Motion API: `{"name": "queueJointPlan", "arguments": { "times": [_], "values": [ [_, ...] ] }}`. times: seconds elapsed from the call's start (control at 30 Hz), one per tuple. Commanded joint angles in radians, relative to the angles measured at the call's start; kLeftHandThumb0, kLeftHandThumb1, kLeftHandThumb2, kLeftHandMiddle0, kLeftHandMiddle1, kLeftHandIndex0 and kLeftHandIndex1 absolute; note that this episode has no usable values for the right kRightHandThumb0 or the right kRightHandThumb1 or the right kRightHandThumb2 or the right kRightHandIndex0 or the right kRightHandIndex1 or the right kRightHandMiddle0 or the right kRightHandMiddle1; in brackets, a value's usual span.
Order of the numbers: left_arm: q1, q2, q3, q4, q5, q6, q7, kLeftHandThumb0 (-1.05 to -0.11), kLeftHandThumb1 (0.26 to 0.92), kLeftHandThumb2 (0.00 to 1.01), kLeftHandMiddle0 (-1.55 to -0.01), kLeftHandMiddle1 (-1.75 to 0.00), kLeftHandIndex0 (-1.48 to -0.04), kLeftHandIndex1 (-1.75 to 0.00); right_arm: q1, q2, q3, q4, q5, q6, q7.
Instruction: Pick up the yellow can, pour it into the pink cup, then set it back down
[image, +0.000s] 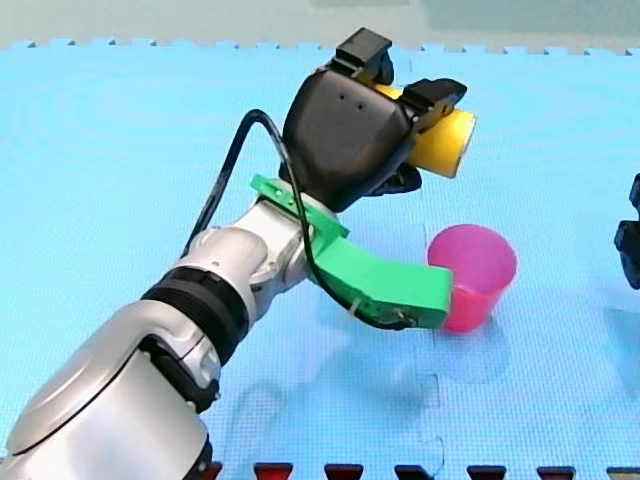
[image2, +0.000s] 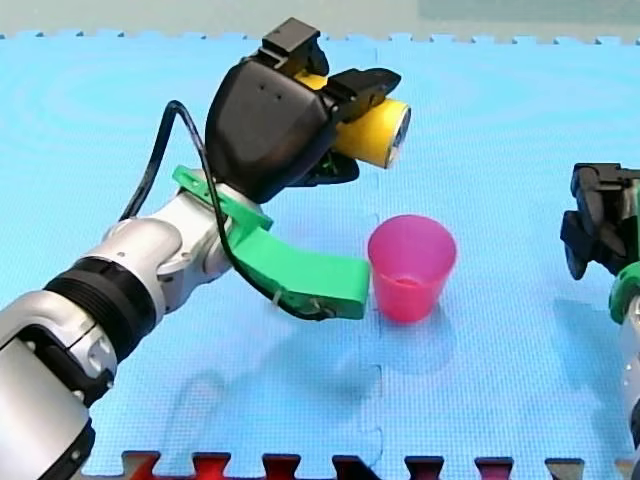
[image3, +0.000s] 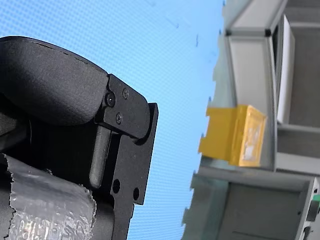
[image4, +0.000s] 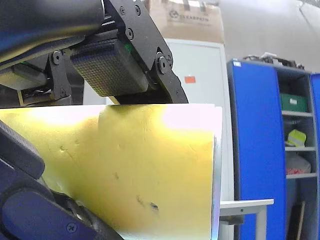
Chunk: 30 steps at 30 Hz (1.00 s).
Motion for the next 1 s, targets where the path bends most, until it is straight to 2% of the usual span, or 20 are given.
{"name": "queueJointPlan", "arguments": {
  "times": [0.0, 0.17, 0.27, 0.37, 0.4, 0.43, 0.5, 0.53, 0.6, 0.8, 0.9, 0.97],
  "values": [
    [-0.009, 0.005, 0.003, -0.005, -0.005, 0.003, 0.004, -0.368, 0.881, 0.0, -0.85, -1.75, -1.3, -0.02, -0.001, -0.003, -0.003, 0.001, 0.003, 0.0, -0.002],
    [0.003, 0.01, 0.027, -0.007, -0.027, -0.01, 0.024, -0.368, 0.882, 0.0, -0.85, -1.75, -1.31, -0.02, 0.0, -0.005, -0.004, 0.0, 0.004, -0.001, -0.001],
    [0.019, 0.019, 0.057, -0.009, -0.063, -0.053, 0.045, -0.368, 0.884, 0.0, -0.85, -1.75, -1.31, -0.02, 0.001, -0.006, -0.003, 0.0, 0.002, -0.002, -0.002],
    [0.037, 0.018, 0.096, -0.002, -0.112, -0.112, 0.056, -0.418, 0.888, 0.0, -0.83, -1.75, -1.3, -0.01, 0.002, -0.007, -0.002, 0.0, 0.001, -0.003, -0.002],
    [0.044, 0.02, 0.107, -0.001, -0.125, -0.135, 0.061, -0.444, 0.884, 0.0, -0.82, -1.67, -1.27, -0.01, 0.002, -0.007, -0.002, 0.0, 0.001, -0.003, -0.002],
    [0.05, 0.024, 0.115, -0.001, -0.136, -0.157, 0.066, -0.476, 0.875, 0.0, -0.86, -1.34, -1.22, -0.01, 0.002, -0.007, -0.002, -0.001, 0.001, -0.003, -0.003],
    [0.065, 0.033, 0.132, -0.005, -0.154, -0.209, 0.084, -0.504, 0.868, 0.0, -0.98, -0.85, -1.18, 0.0, 0.003, -0.007, -0.001, -0.001, 0.001, -0.003, -0.002],
    [0.072, 0.037, 0.14, -0.007, -0.161, -0.232, 0.095, -0.493, 0.85, 0.0, -1.08, -0.51, -1.16, 0.0, 0.003, -0.007, -0.002, -0.001, 0.002, -0.003, -0.002],
    [0.086, 0.044, 0.165, -0.008, -0.186, -0.288, 0.11, -0.471, 0.826, 0.0, -1.22, -0.23, -1.17, 0.0, 0.004, -0.007, -0.004, -0.001, 0.005, -0.001, 0.003],
    [0.132, 0.03, 0.258, -0.008, -0.29, -0.402, 0.082, -0.5, 0.794, 0.0, -1.27, -0.09, -1.19, -0.01, 0.005, -0.008, -0.008, 0.0, 0.009, 0.002, 0.013],
    [0.166, 0.017, 0.311, -0.018, -0.358, -0.451, 0.026, -0.471, 0.775, 0.0, -1.28, -0.06, -1.21, -0.01, 0.005, -0.008, -0.009, 0.0, 0.009, 0.002, 0.015],
    [0.199, 0.006, 0.358, -0.024, -0.43, -0.498, -0.056, -0.46, 0.773, 0.0, -1.28, -0.05, -1.22, -0.01, 0.005, -0.009, -0.009, -0.001, 0.008, 0.002, 0.015]
  ]
}}
